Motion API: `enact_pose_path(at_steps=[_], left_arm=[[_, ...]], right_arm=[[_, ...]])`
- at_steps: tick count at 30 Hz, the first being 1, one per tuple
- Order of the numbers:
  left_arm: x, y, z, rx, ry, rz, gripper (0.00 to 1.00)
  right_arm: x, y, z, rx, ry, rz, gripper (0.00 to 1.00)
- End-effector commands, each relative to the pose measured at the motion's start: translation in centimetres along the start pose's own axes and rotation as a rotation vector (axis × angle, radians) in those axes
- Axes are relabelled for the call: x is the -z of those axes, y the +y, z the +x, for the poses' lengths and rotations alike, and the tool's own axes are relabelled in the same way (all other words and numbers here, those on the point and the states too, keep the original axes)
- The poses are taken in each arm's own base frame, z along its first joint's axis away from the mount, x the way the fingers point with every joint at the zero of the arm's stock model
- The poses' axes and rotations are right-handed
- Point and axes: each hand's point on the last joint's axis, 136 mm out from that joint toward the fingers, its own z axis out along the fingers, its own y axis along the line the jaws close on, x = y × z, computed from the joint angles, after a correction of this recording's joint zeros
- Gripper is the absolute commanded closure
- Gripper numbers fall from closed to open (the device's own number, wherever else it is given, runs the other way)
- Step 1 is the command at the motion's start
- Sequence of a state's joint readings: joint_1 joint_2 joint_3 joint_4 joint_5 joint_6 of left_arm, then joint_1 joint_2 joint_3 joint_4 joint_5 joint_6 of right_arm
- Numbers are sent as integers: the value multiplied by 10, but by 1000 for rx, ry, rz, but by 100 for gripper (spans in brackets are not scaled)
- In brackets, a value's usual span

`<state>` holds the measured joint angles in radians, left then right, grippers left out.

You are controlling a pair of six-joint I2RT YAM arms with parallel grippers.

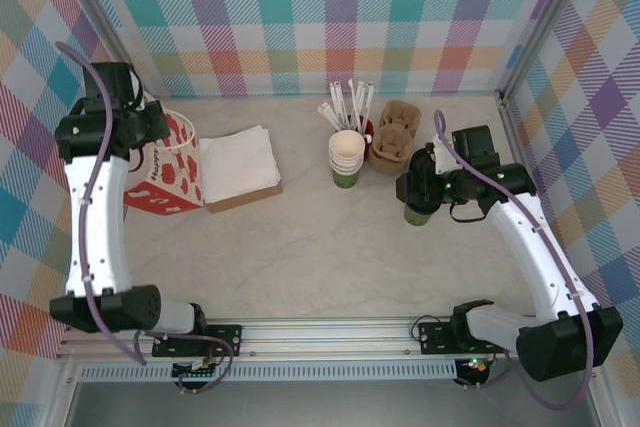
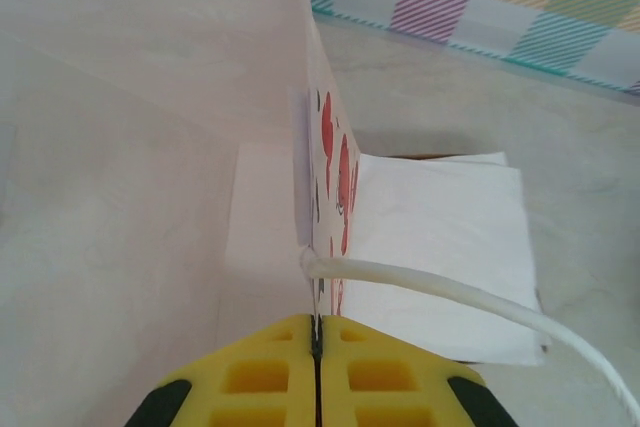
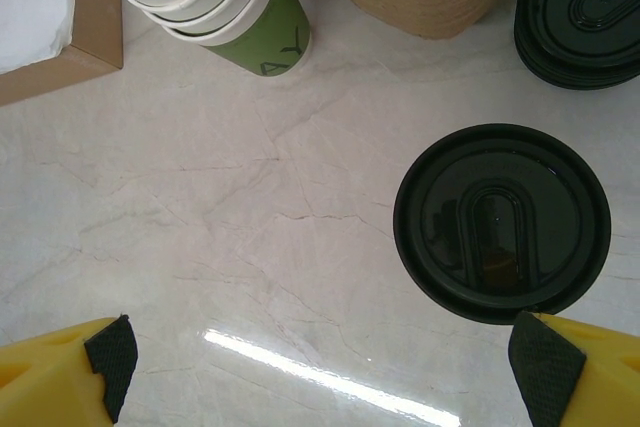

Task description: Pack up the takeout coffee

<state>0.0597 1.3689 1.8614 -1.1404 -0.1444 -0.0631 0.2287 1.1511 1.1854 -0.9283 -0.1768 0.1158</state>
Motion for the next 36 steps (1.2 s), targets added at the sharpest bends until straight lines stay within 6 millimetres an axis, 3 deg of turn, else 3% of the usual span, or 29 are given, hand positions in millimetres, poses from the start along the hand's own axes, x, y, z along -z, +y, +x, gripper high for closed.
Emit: enact_pose_path(at_steps=[1,6,14,19,25,31,36], left_arm=[[36,-5,14,-11,-23,-16,96],[76,-23,33,-63,-29,25,98],[101,-97,75,-151,60,258,100],[104,-157,101,-255,115,336,100],[105,-214,131,-305,198,411,100],[88,-242,165,-349,291,398,100],[76,-257,179,-349,316,414,99]], right_arm=[[0,1,-4,-13,-3,-4,3],[-2,0,-3,-16,1,-3,3],[-3,-7,-4,-21,16,35,3],[-5,-11,-3,-30,25,57,3],[-7,-15,0,-37,41,77,3],[-9,-16,1,-36,49,81,3],[-9,-18,-1,-32,51,92,3]])
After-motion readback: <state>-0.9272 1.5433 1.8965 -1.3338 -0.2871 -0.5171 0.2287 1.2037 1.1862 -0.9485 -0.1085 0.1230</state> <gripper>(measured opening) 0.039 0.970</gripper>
